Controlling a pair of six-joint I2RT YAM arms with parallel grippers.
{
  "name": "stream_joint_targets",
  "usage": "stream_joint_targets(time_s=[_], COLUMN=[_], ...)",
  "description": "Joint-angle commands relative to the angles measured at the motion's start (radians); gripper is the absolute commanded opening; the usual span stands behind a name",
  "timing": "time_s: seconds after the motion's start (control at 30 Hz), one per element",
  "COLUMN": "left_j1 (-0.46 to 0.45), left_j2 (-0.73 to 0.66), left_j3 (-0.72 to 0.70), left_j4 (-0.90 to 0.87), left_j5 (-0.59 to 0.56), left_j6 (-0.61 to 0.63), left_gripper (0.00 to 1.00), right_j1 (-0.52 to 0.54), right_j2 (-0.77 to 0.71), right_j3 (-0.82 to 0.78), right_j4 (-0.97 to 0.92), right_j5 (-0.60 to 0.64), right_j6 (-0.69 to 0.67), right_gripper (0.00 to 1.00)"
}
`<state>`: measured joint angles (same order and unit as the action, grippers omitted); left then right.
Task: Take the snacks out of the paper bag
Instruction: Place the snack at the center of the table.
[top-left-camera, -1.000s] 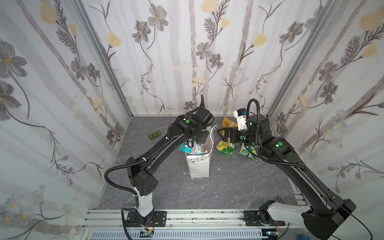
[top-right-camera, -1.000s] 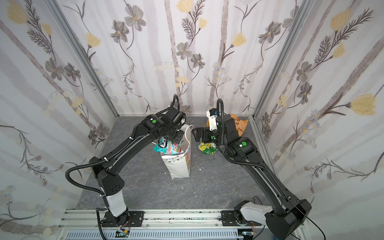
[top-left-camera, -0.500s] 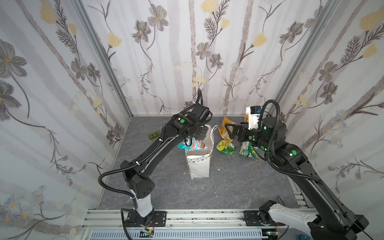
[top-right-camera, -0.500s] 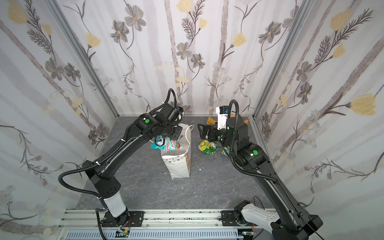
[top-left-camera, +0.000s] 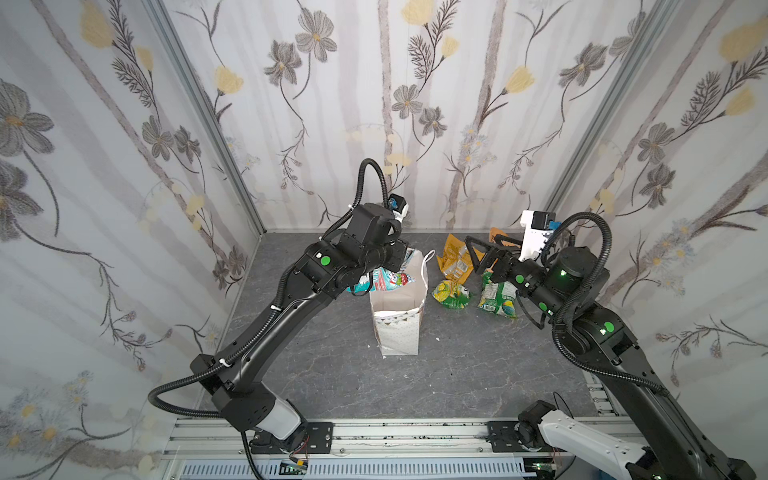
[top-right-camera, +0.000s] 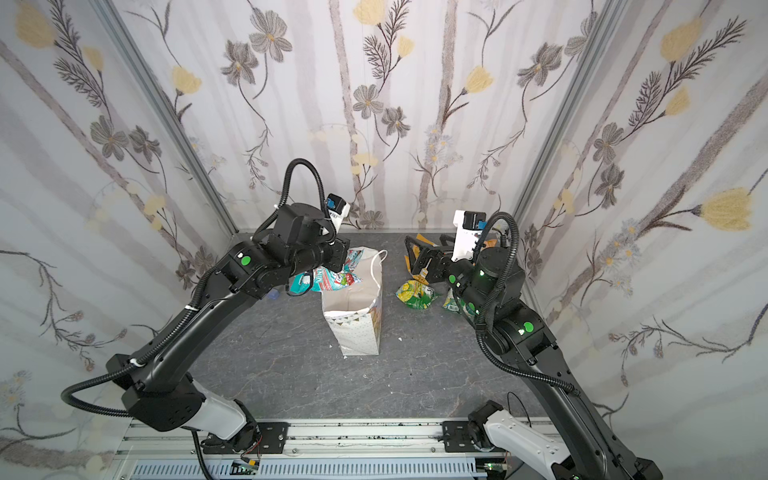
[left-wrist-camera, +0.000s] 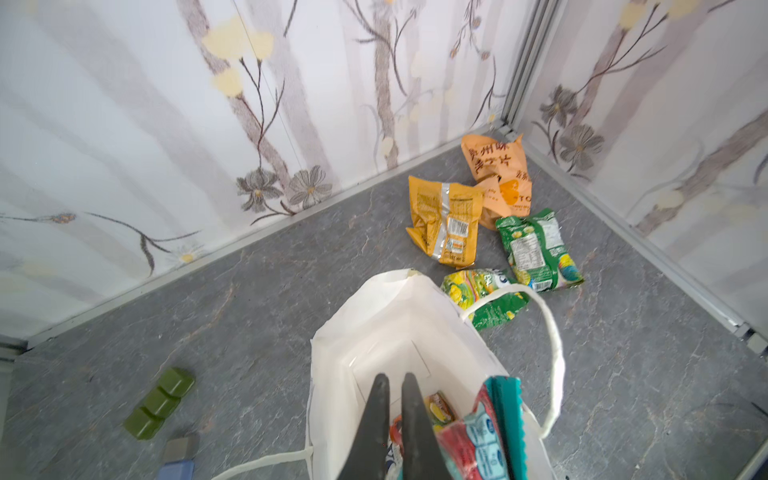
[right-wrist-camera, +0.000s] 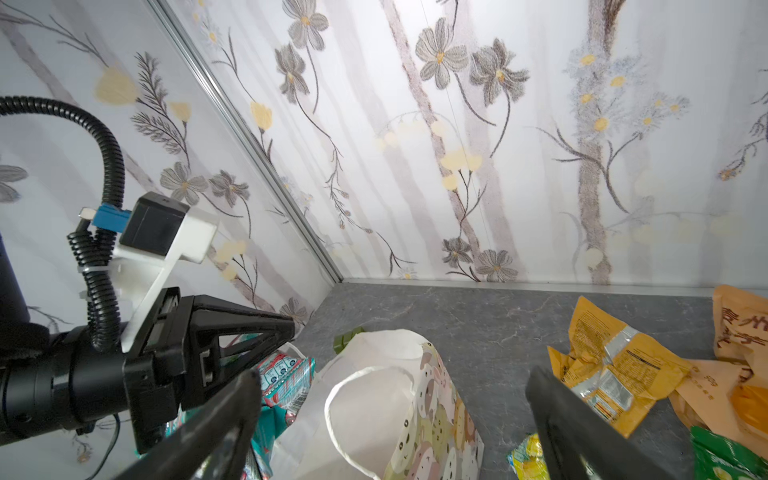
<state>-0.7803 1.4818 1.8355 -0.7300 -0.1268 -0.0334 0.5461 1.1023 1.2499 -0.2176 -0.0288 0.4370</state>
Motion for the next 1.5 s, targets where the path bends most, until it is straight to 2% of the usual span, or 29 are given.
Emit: stream_joint_targets(time_s=[0.0, 0.17, 0.4, 0.67, 0.8, 0.9, 0.97, 1.07, 1.13, 1.23, 1.47], left_j1=[-0.001, -0.002, -0.001, -0.002, -0.002, -0.002, -0.002, -0.003, -0.002, -0.002, -0.001], left_j2=[-0.068, -0.169, -0.169, -0.147, -0.140, -0.132, -0.129, -0.126, -0.124, -0.122, -0.127], left_j3=[-0.069, -0.206, -0.203, -0.172, -0.168, -0.165, -0.163, -0.162, -0.163, -0.163, -0.162], left_j4=[0.264, 0.500, 0.554, 0.574, 0.576, 0.567, 0.562, 0.563, 0.566, 0.567, 0.553], left_j5=[0.046, 0.105, 0.121, 0.177, 0.193, 0.202, 0.210, 0.214, 0.211, 0.211, 0.201], left_j6=[-0.006, -0.019, -0.059, -0.106, -0.127, -0.136, -0.141, -0.145, -0.145, -0.142, -0.133], left_gripper=[0.00, 0.00, 0.00, 0.00, 0.00, 0.00, 0.00, 0.00, 0.00, 0.02, 0.19], right_j1=[0.001, 0.007, 0.075, 0.174, 0.197, 0.201, 0.203, 0.204, 0.204, 0.205, 0.203], right_j2=[-0.003, 0.024, 0.080, 0.154, 0.182, 0.200, 0.208, 0.216, 0.215, 0.208, 0.198], right_j3=[-0.019, -0.034, -0.037, -0.032, -0.016, -0.001, 0.004, 0.011, 0.011, 0.009, 0.008], right_j4=[0.139, 0.203, 0.267, 0.314, 0.328, 0.330, 0.334, 0.340, 0.344, 0.345, 0.361], right_j5=[-0.107, -0.238, -0.327, -0.330, -0.328, -0.330, -0.327, -0.324, -0.317, -0.300, -0.282], right_j6=[0.032, 0.060, 0.093, 0.108, 0.108, 0.108, 0.111, 0.117, 0.122, 0.124, 0.132], right_gripper=[0.99, 0.99, 0.99, 0.99, 0.94, 0.83, 0.73, 0.53, 0.46, 0.41, 0.25])
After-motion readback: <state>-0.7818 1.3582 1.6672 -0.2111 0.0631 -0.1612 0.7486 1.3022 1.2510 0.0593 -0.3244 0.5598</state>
